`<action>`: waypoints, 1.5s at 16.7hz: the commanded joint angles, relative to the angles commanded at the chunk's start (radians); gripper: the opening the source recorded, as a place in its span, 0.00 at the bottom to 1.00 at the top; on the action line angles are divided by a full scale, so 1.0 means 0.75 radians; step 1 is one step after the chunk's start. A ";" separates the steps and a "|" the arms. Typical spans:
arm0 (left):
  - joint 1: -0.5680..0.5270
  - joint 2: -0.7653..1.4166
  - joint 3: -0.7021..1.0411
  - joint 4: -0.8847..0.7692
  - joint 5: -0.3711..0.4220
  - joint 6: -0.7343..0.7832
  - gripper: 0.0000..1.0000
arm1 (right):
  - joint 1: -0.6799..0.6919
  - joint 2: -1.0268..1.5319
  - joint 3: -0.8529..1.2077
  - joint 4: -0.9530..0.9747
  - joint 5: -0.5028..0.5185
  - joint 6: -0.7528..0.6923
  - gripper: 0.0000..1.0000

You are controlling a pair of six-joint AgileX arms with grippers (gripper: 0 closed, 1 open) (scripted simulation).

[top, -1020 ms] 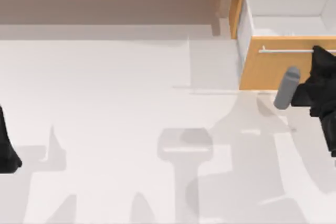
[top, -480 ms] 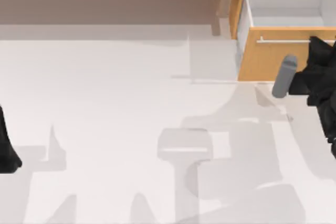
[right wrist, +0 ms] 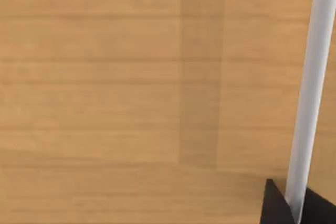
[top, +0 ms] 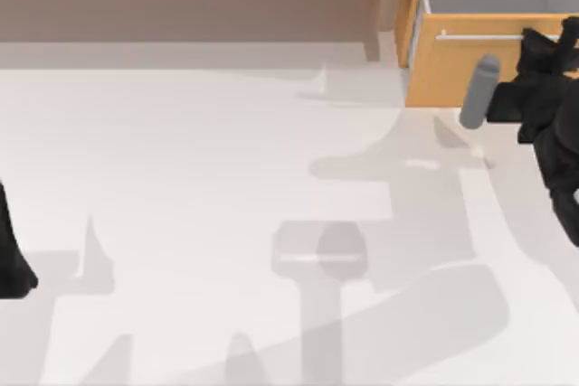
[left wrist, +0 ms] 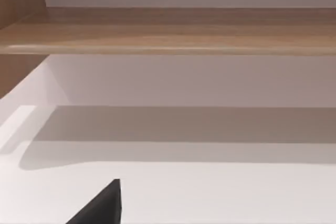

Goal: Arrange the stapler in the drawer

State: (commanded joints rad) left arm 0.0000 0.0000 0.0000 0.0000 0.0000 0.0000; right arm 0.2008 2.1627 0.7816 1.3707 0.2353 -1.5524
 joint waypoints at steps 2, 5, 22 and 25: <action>0.000 0.000 0.000 0.000 0.000 0.000 1.00 | -0.008 0.017 0.045 -0.029 -0.008 0.000 0.00; 0.000 0.000 0.000 0.000 0.000 0.000 1.00 | -0.009 0.018 0.048 -0.031 -0.009 0.000 0.00; 0.000 0.000 0.000 0.000 0.000 0.000 1.00 | -0.051 0.185 0.430 -0.246 -0.049 0.001 0.08; 0.000 0.000 0.000 0.000 0.000 0.000 1.00 | -0.051 0.185 0.430 -0.246 -0.049 0.001 0.30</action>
State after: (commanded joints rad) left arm 0.0000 0.0000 0.0000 0.0000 0.0000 0.0000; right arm 0.1627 2.3014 1.1039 1.1858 0.1983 -1.5515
